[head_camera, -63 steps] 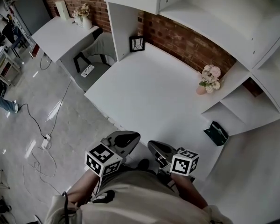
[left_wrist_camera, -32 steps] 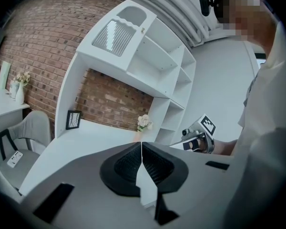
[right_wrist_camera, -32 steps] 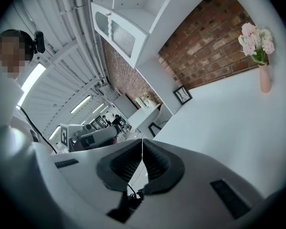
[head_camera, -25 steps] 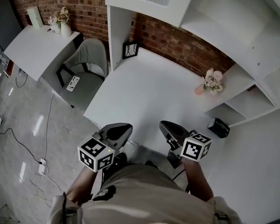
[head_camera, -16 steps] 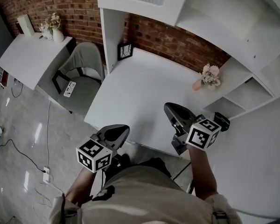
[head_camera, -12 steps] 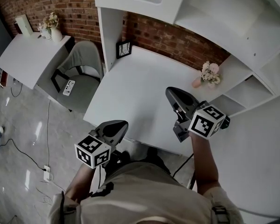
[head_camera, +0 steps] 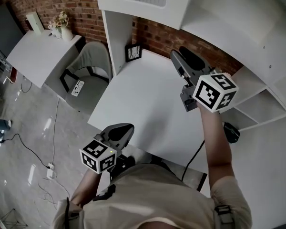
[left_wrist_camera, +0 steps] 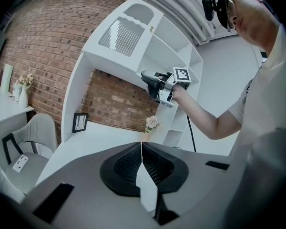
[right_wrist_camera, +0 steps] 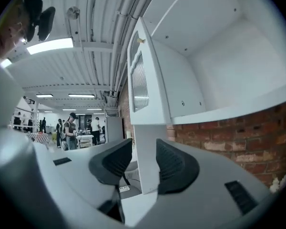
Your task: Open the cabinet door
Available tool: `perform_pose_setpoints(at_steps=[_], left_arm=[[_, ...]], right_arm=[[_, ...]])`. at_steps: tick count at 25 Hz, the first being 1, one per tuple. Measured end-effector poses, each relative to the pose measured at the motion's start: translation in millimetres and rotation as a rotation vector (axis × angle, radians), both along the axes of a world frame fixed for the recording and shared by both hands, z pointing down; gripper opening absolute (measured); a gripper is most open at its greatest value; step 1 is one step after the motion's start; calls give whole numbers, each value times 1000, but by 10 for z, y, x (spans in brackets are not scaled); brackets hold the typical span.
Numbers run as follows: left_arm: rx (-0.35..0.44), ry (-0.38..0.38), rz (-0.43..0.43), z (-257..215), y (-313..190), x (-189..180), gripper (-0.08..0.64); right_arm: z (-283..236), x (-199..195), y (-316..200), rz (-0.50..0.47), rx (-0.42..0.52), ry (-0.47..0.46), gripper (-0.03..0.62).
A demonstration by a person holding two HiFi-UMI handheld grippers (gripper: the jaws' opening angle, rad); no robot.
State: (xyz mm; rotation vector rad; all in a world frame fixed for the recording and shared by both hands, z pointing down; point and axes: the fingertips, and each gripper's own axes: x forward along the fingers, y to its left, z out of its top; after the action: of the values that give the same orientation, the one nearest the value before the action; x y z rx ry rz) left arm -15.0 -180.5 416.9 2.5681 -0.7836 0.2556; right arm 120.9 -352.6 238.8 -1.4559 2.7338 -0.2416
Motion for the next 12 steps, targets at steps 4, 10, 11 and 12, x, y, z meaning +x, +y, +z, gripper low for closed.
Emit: perform_pose_setpoints(at_steps=[4,10,11,12], left_arm=[[-4,-11,-28,7,-70,28,20],[-3,-15,-61,3,-138,4,20],[-2,-16,-65,2,-150,-3,20],[-2,-17,-69,4,-160,-10,20]], right_arm=[[-115,-2,-245,2,28,25,169],[-230,32,-435,25,63,61,201],[-255,37,-464,30,70,71,201],[-276,42,-492,34,76,80,201]])
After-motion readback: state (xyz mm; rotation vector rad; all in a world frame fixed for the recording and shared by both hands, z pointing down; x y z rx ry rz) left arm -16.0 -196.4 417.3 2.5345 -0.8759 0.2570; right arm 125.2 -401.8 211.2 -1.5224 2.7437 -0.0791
